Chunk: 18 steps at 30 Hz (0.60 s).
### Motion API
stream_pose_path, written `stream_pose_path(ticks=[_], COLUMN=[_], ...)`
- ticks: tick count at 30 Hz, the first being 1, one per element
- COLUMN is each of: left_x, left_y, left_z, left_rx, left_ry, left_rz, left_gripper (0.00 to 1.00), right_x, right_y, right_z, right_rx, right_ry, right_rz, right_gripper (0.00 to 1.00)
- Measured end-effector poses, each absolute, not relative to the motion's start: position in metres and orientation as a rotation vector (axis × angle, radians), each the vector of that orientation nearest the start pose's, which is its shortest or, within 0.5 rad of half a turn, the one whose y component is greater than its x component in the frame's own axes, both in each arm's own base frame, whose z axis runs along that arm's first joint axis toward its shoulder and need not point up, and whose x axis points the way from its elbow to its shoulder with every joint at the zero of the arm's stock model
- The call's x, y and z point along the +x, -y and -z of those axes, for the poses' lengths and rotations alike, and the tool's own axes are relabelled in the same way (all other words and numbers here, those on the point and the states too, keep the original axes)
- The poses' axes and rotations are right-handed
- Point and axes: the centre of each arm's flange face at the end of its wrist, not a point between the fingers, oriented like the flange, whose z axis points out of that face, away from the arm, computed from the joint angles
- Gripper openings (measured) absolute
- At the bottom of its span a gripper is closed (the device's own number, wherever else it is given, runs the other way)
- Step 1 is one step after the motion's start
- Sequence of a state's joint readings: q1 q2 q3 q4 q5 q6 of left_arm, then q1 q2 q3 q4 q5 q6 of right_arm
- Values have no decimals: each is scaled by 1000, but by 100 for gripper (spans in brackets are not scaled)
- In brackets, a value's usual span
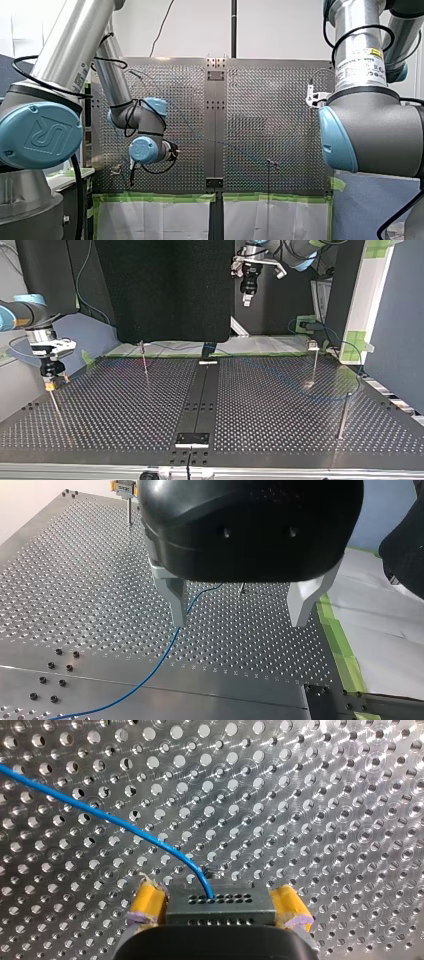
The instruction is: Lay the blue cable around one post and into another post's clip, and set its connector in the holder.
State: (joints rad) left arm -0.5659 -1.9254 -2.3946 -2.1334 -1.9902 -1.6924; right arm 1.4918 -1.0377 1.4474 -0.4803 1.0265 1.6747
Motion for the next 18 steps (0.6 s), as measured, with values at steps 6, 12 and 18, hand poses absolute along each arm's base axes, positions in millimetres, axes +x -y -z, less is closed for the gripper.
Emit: stream_pose_path(ticks=[6,12,18], left_x=[263,263,263], left_y=[277,277,277], left_z=[-85,-85,-85], left_rx=[77,76,76], left_ry=[-1726,-1726,-1727], left_rz=[143,142,141], left_gripper=[100,100,100], right_x=[132,133,137], right_y=[680,681,679], right_z=[-279,-280,-280], right_rx=[1470,1469,1489], right_ry=[975,969,950], right_rz=[-1631,-1636,-1658], right_gripper=[100,100,100])
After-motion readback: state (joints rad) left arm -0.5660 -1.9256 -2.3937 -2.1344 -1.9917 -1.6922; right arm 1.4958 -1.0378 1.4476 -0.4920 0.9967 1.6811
